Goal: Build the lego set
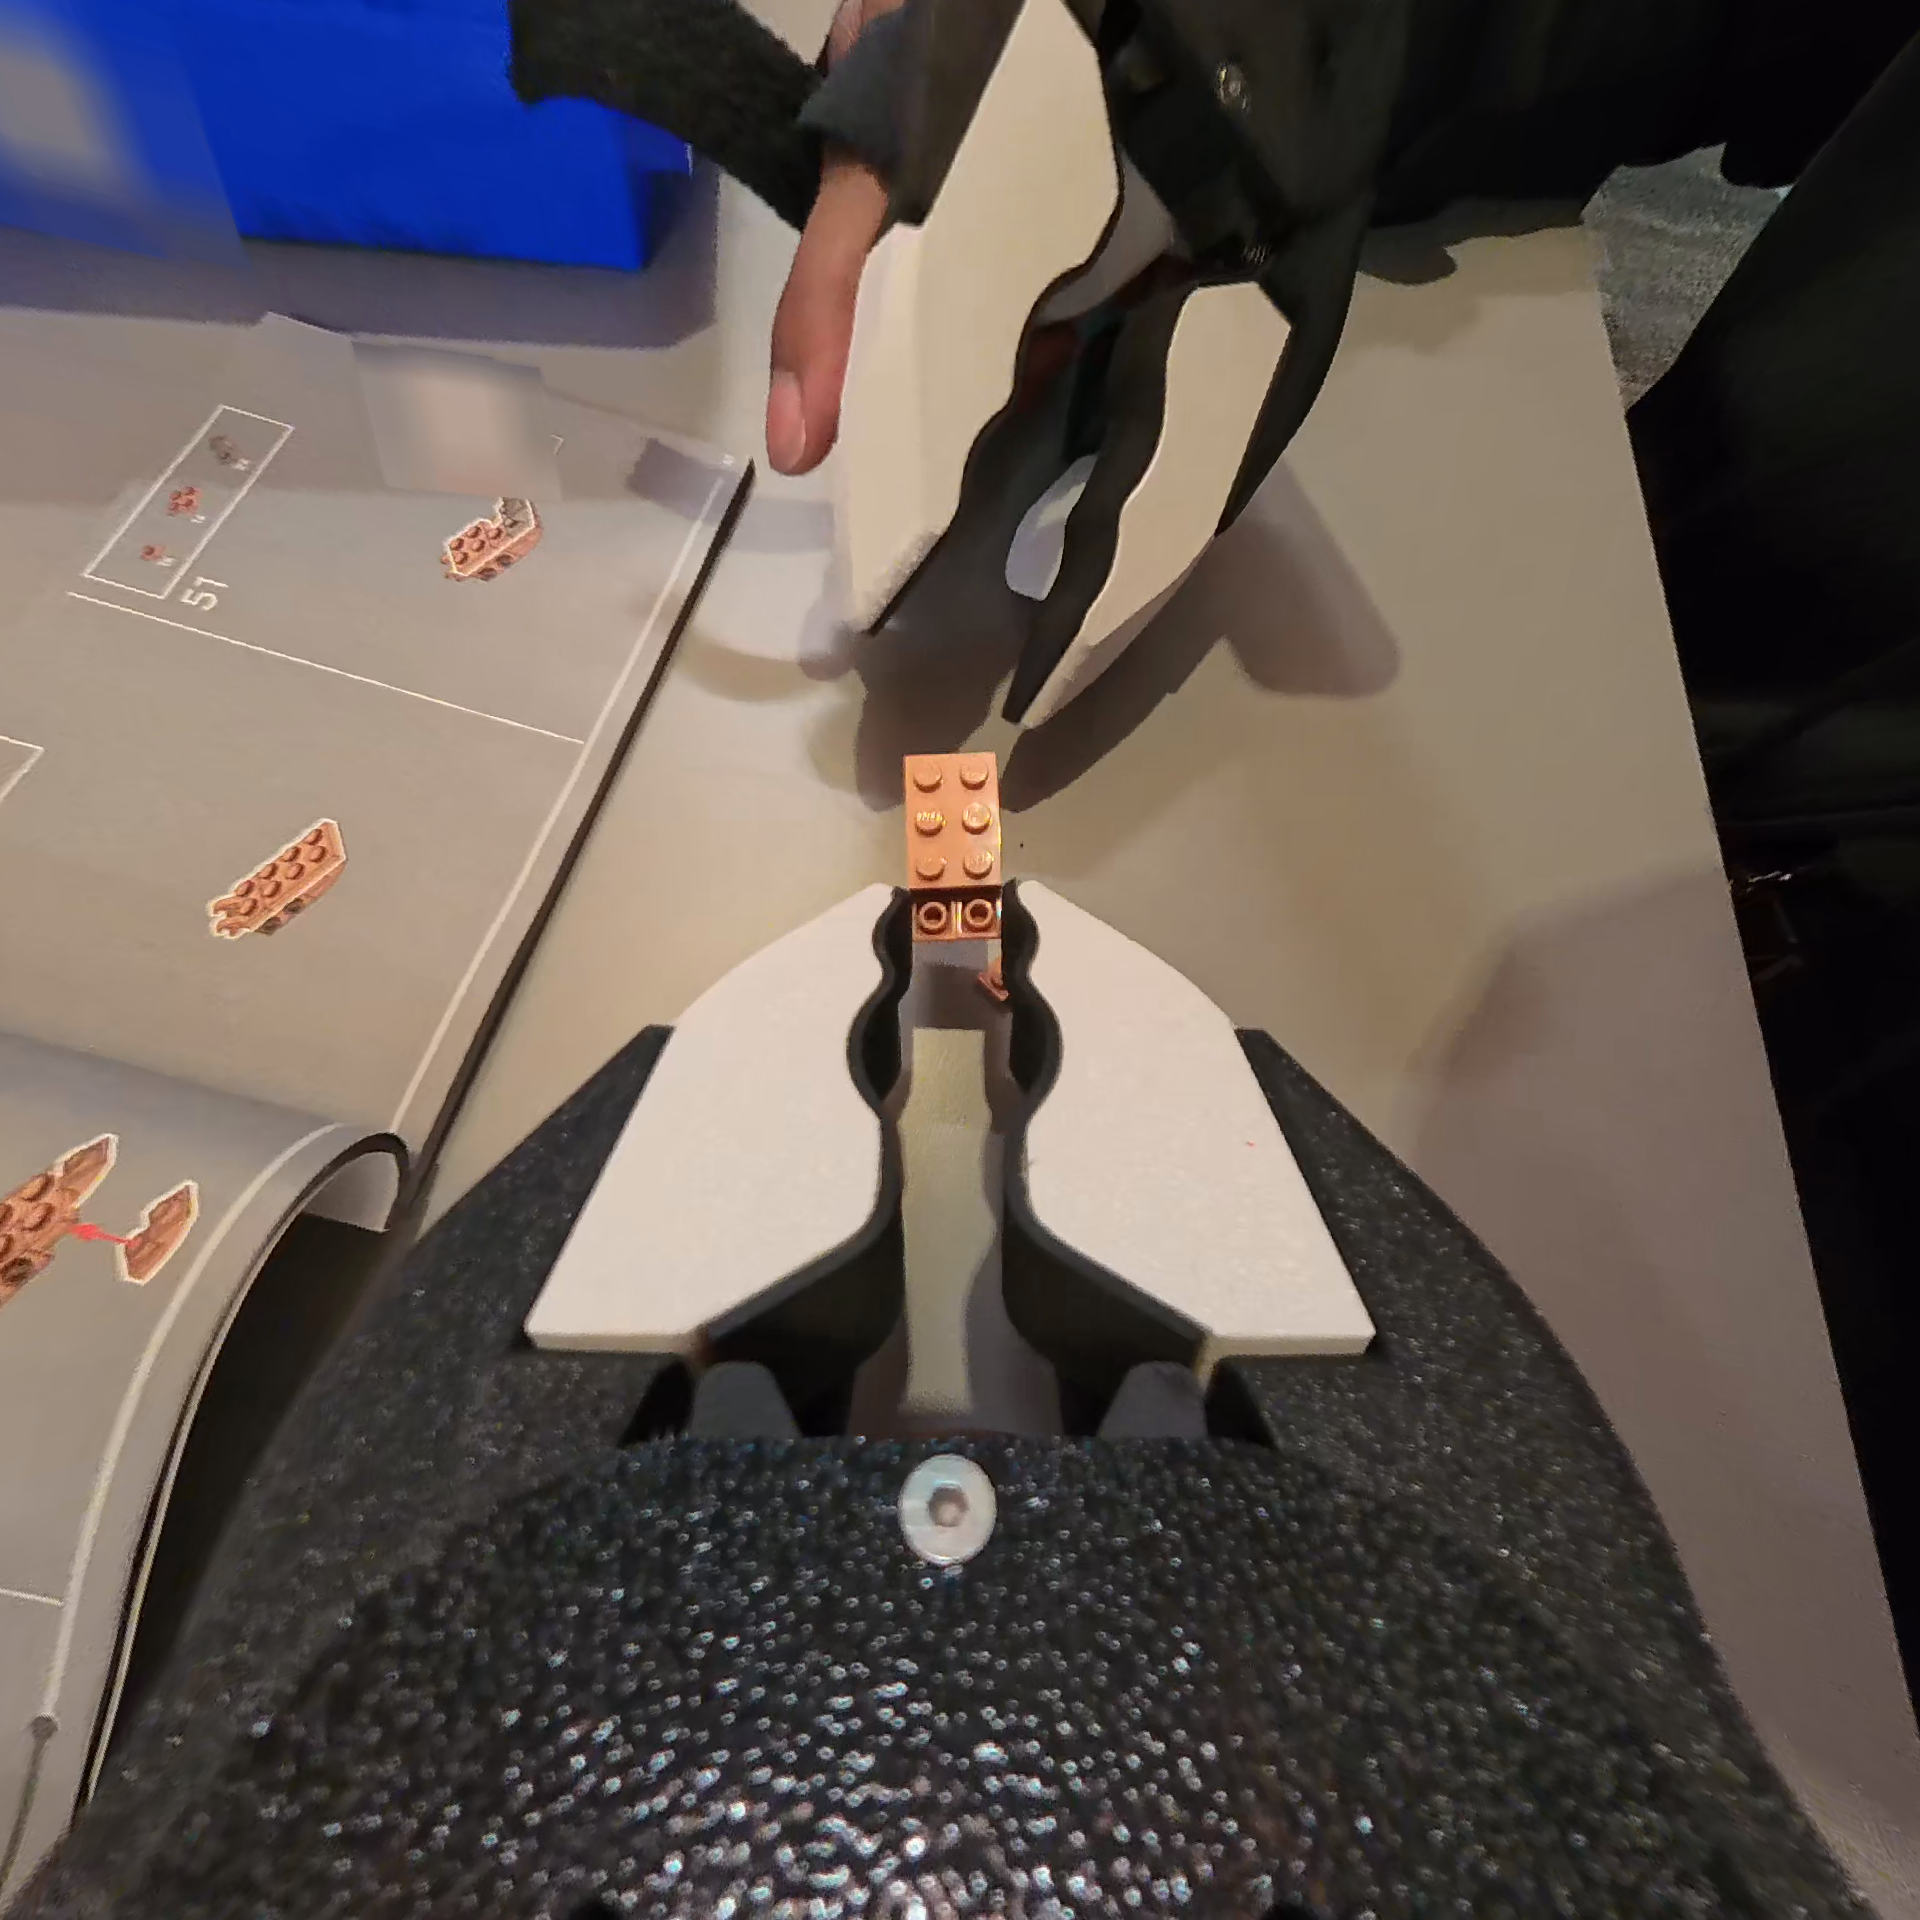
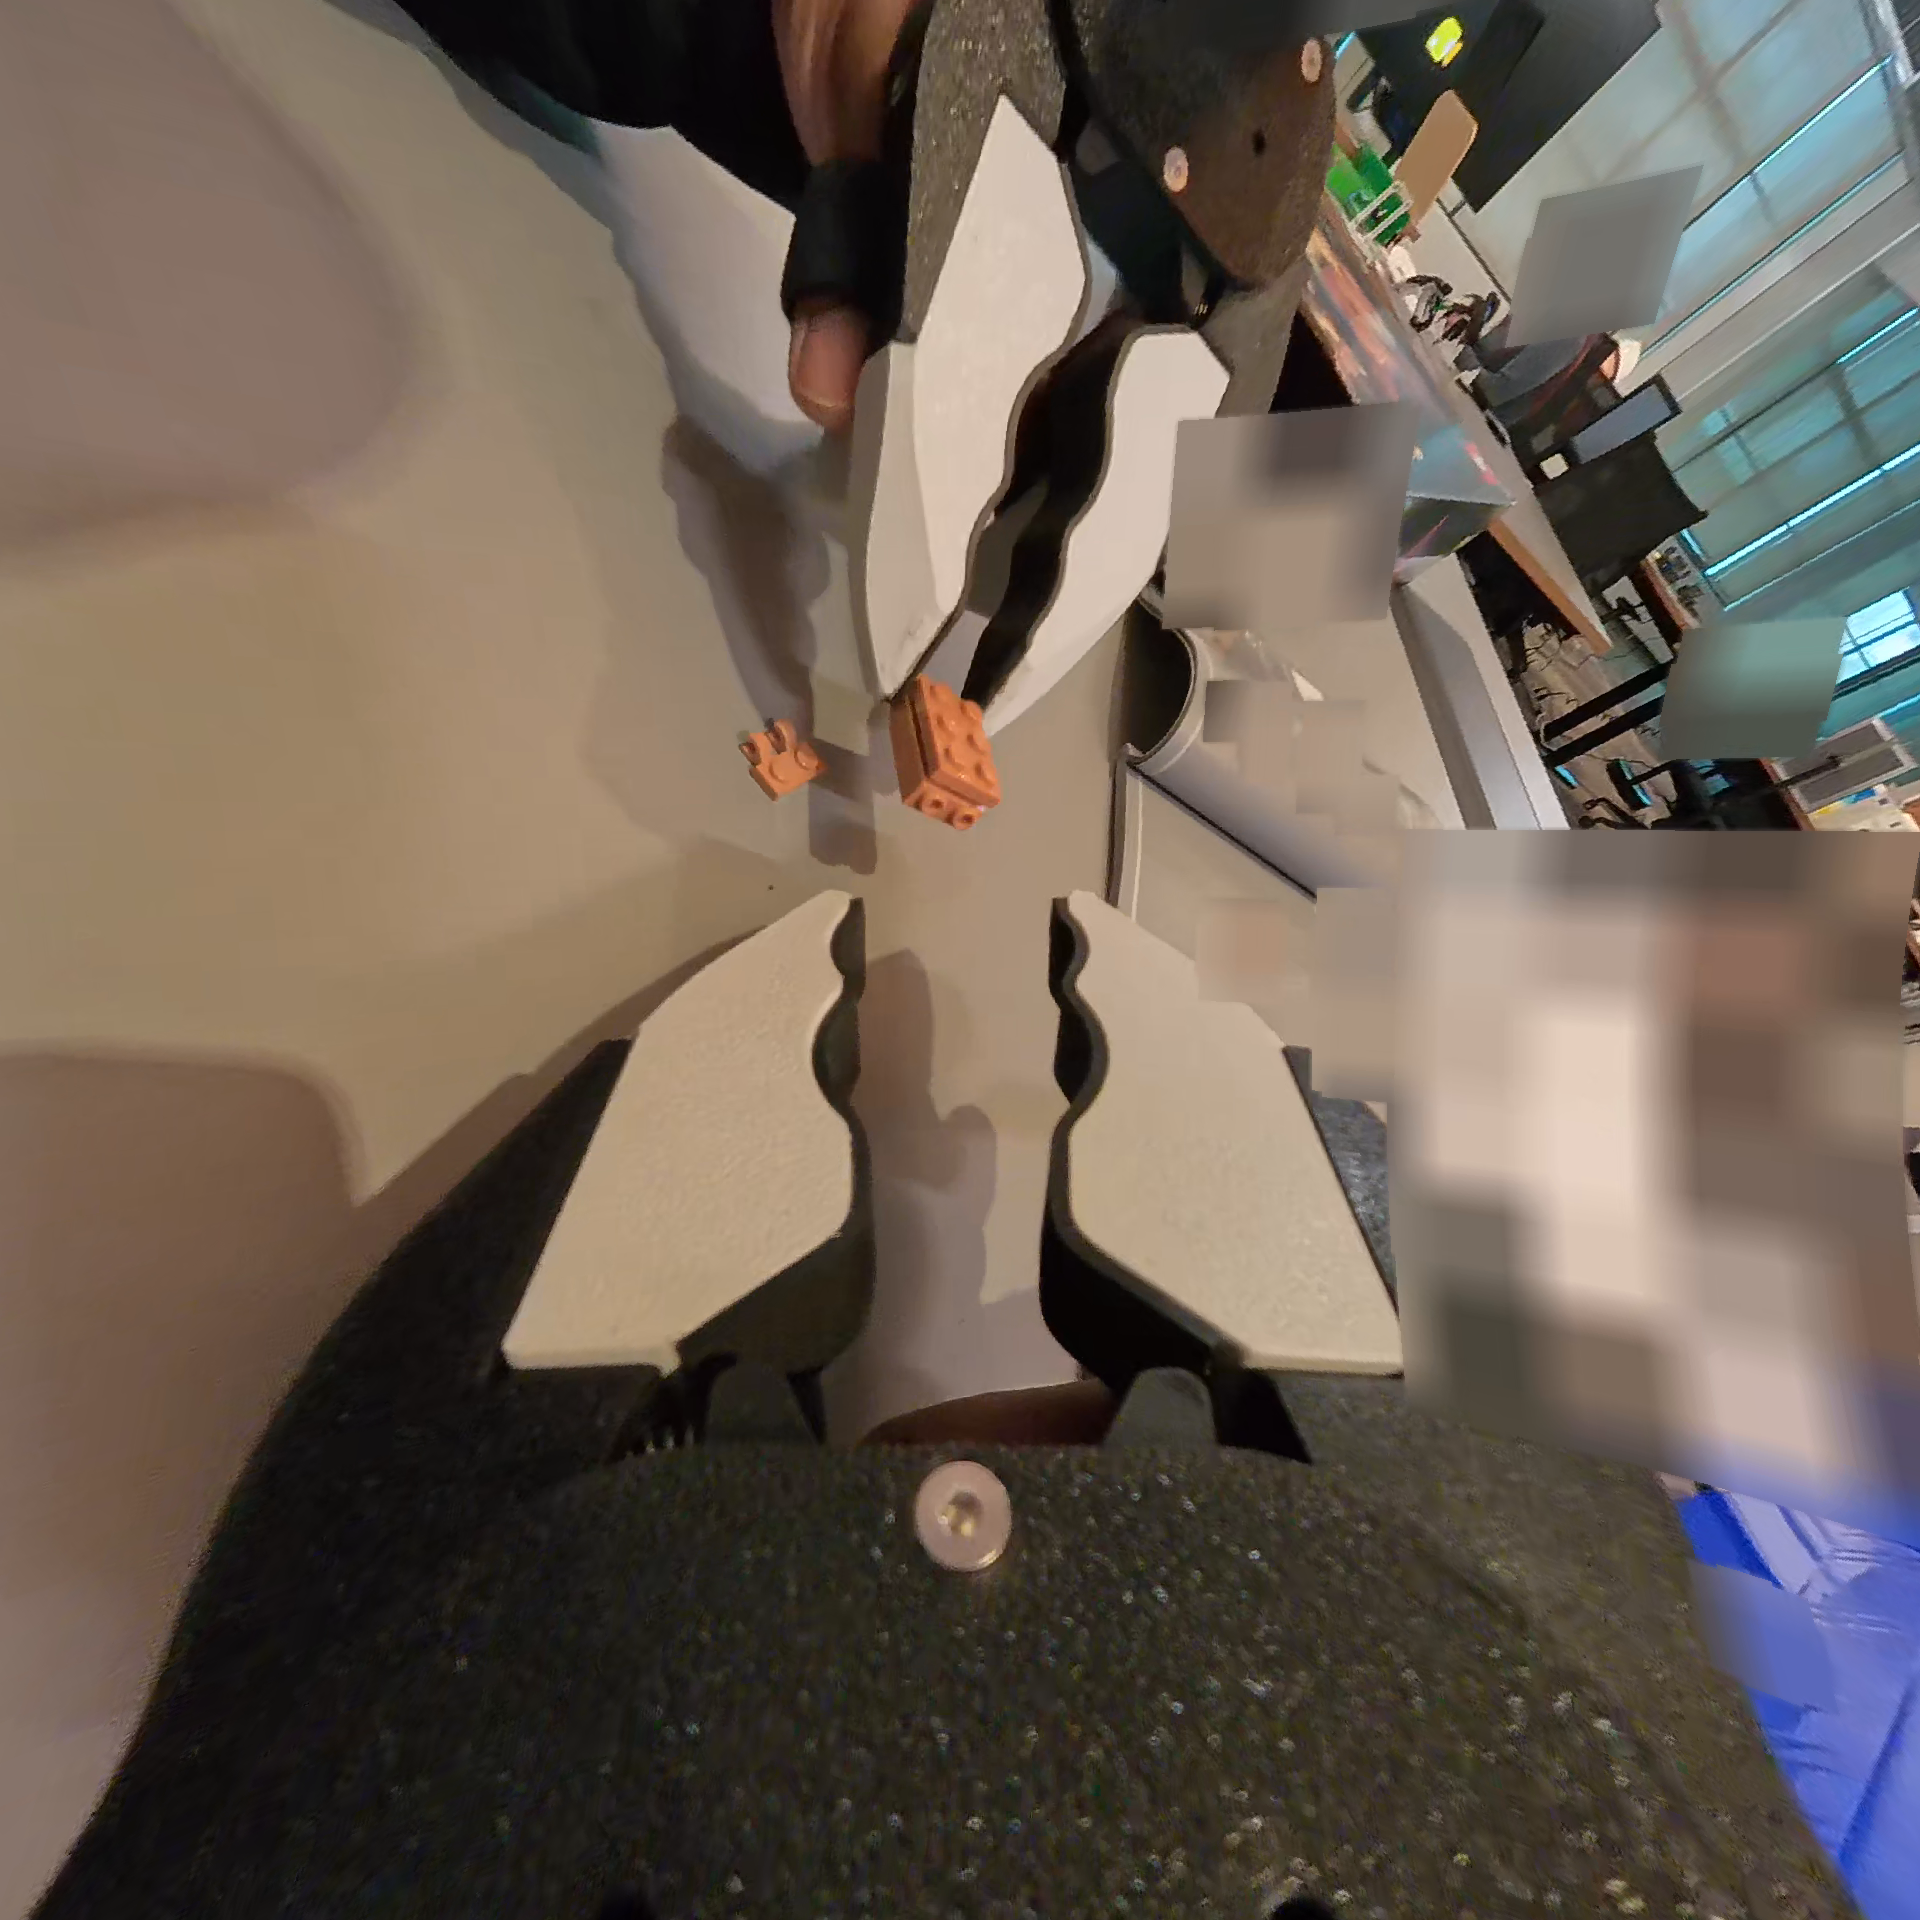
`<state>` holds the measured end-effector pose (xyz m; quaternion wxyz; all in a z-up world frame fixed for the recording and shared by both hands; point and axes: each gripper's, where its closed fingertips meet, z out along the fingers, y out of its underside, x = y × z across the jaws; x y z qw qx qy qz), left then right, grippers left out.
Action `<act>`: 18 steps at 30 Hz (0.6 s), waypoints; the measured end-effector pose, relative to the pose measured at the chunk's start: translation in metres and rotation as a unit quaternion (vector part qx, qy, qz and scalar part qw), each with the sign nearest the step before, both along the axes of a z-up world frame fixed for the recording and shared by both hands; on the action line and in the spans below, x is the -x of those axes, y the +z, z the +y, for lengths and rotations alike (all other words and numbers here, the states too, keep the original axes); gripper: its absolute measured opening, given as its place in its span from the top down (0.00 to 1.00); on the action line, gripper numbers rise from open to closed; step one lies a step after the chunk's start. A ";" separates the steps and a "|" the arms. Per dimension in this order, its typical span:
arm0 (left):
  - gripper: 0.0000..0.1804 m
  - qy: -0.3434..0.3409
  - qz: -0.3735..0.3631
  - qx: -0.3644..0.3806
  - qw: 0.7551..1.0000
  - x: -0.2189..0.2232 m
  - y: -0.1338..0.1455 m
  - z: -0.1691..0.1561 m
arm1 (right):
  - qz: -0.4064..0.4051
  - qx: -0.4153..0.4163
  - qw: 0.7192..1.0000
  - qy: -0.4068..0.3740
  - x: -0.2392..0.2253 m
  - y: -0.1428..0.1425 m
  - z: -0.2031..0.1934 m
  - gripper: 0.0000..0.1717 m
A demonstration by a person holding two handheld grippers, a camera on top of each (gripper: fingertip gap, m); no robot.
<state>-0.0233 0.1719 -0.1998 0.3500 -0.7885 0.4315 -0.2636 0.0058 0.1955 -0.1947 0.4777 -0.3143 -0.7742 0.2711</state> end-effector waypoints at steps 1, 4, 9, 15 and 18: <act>0.91 0.000 -0.001 0.000 1.000 0.000 0.000 0.000 | 0.002 -0.001 1.000 -0.001 0.000 0.000 0.000 0.80; 0.91 0.001 0.000 -0.001 1.000 0.000 0.000 0.000 | 0.007 -0.001 1.000 -0.004 0.000 0.002 0.001 0.80; 0.91 0.003 0.005 -0.001 1.000 0.001 -0.002 0.001 | 0.011 -0.007 1.000 -0.008 -0.001 0.002 0.001 0.81; 0.91 0.002 0.012 -0.004 1.000 0.000 -0.004 0.000 | 0.014 -0.012 1.000 -0.016 -0.001 0.002 0.002 0.82; 0.91 0.001 0.014 -0.004 1.000 0.000 -0.005 -0.001 | 0.016 -0.012 1.000 -0.020 -0.001 0.003 0.003 0.82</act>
